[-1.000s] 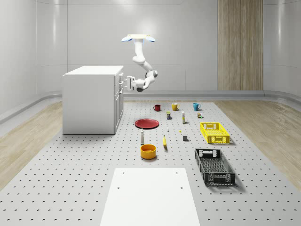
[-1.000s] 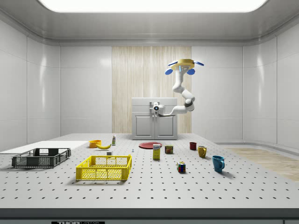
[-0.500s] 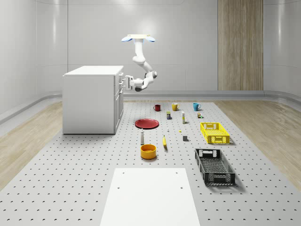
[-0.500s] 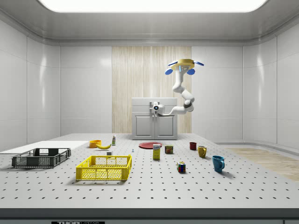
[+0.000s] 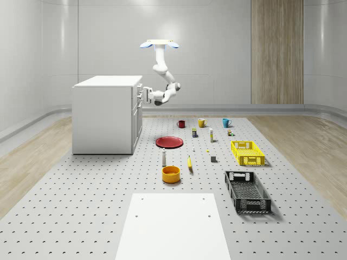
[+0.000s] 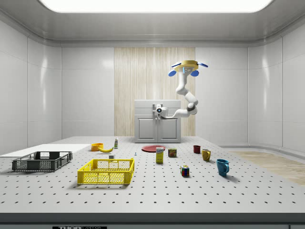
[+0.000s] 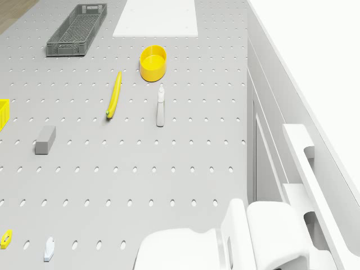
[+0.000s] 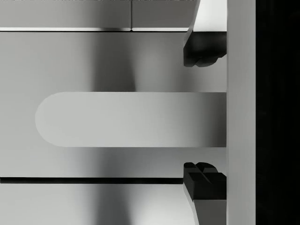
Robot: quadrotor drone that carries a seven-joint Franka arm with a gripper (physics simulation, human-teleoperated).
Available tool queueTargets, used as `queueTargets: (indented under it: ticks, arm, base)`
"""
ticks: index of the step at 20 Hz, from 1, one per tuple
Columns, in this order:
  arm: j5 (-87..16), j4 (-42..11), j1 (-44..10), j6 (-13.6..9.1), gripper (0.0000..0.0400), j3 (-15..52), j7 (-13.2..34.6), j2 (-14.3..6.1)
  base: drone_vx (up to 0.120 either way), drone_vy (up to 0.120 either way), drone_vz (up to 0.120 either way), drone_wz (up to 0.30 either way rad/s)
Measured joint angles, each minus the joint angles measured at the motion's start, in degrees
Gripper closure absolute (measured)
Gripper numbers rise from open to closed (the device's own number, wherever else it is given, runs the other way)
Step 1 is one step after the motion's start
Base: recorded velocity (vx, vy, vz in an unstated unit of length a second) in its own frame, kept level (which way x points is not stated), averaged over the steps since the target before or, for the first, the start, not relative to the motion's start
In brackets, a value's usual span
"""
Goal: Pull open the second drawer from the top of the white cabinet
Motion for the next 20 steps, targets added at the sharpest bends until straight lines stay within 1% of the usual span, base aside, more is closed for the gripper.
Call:
queueTargets:
  ticks: [8, 11, 13, 14, 15, 16, 18, 19, 20]
  arm:
    - [1.1, 0.4, -1.3, -0.8, 0.01, 1.1, -0.2, 0.9]
    - [1.6, 0.4, -1.8, -1.1, 0.0197, 1.5, -0.4, 1.3]
    - [1.8, 0.5, -2.1, -1.3, 0.0238, 1.8, -0.5, 1.5]
    - [1.9, 0.5, -2.3, -1.4, 0.0249, 1.9, -0.5, 1.5]
    - [1.8, 0.4, -2.4, -1.5, 0.0249, 1.8, -1.5, 1.7]
    - [2.5, 0.2, -2.6, -1.8, 0.026, 1.8, -3.1, 2.1]
    - [2.7, 0.3, -3.1, -2.1, 0.0276, 2.2, -2.5, 2.2]
    - [2.7, 0.4, -3.3, -2.2, 0.0274, 2.4, -2.2, 2.2]
    - [3.1, 0.1, -3.5, -2.5, 0.026, 2.2, -3.8, 2.6]
  base:
    - [0.0, 0.0, 0.0, 0.0]
    - [0.0, 0.0, 0.0, 0.0]
    - [0.0, 0.0, 0.0, 0.0]
    - [0.0, 0.0, 0.0, 0.0]
    - [0.0, 0.0, 0.0, 0.0]
    - [0.0, 0.0, 0.0, 0.0]
    - [0.0, 0.0, 0.0, 0.0]
    - [0.0, 0.0, 0.0, 0.0]
    - [0.0, 0.0, 0.0, 0.0]
